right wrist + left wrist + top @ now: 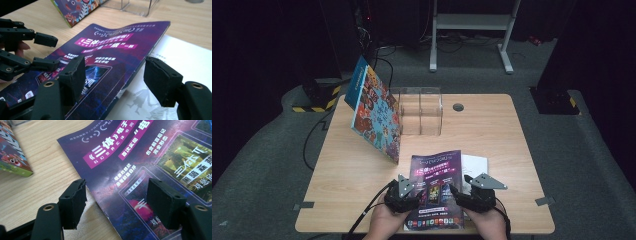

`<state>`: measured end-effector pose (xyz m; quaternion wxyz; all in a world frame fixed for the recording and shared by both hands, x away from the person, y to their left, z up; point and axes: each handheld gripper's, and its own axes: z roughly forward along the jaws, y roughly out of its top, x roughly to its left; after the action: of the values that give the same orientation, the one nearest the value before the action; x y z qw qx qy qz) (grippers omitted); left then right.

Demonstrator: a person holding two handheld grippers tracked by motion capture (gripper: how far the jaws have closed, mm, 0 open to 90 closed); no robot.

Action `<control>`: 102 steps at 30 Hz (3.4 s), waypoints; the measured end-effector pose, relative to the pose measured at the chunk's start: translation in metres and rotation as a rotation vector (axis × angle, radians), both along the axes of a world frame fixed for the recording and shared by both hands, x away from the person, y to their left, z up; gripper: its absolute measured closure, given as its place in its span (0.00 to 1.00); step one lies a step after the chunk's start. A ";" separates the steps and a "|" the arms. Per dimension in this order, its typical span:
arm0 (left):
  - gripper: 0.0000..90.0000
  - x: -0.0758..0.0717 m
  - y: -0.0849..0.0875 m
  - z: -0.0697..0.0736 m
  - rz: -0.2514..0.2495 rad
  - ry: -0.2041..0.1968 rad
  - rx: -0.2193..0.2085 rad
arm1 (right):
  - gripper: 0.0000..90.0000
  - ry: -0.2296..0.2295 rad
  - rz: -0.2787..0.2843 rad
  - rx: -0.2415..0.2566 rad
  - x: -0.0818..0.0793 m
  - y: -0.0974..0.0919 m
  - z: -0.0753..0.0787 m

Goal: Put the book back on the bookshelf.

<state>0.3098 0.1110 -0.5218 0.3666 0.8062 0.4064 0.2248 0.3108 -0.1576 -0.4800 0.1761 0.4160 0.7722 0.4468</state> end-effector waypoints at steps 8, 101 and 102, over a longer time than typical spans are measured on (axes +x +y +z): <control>0.36 0.000 0.001 0.000 0.001 0.004 -0.010 | 0.35 0.075 -0.013 -0.034 0.008 0.009 -0.004; 0.41 -0.001 0.006 -0.001 0.043 -0.014 -0.024 | 0.75 0.208 0.050 0.131 0.015 -0.013 0.006; 0.41 -0.001 0.006 -0.001 0.043 -0.014 -0.024 | 0.75 0.208 0.050 0.131 0.015 -0.013 0.006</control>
<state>0.3091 0.1167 -0.5233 0.3743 0.7911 0.4237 0.2334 0.3255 -0.1710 -0.4736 0.0562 0.4512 0.7658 0.4548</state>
